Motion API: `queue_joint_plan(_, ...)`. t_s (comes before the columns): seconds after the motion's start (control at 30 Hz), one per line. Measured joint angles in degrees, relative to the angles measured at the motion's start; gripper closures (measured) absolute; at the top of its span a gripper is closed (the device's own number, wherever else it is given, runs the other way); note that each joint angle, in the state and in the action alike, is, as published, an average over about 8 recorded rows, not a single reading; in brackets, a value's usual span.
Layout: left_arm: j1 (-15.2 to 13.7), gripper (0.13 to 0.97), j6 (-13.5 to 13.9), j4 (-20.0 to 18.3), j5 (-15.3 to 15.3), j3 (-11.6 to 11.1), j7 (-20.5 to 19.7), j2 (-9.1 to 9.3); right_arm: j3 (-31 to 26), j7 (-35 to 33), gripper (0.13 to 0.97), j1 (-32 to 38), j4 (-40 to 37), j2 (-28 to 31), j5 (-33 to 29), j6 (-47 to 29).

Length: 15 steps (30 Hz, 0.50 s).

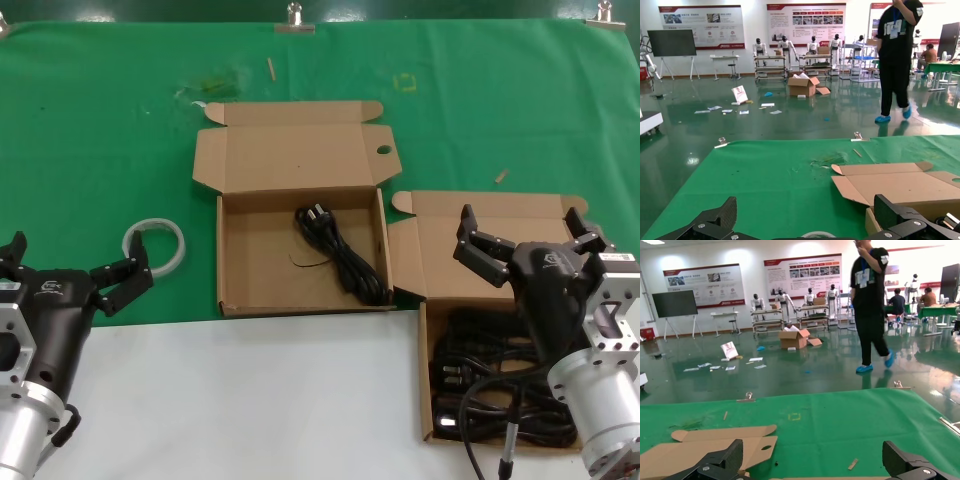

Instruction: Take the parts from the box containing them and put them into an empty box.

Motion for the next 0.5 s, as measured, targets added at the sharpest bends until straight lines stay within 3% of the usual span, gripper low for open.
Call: queue_joint_plan(0.5,0.0,0.132,0.0,0.0,0.0,0.0,0.0,0.0,0.0,0.0,0.129,0.0,0.0,0.0,0.0,0.0)
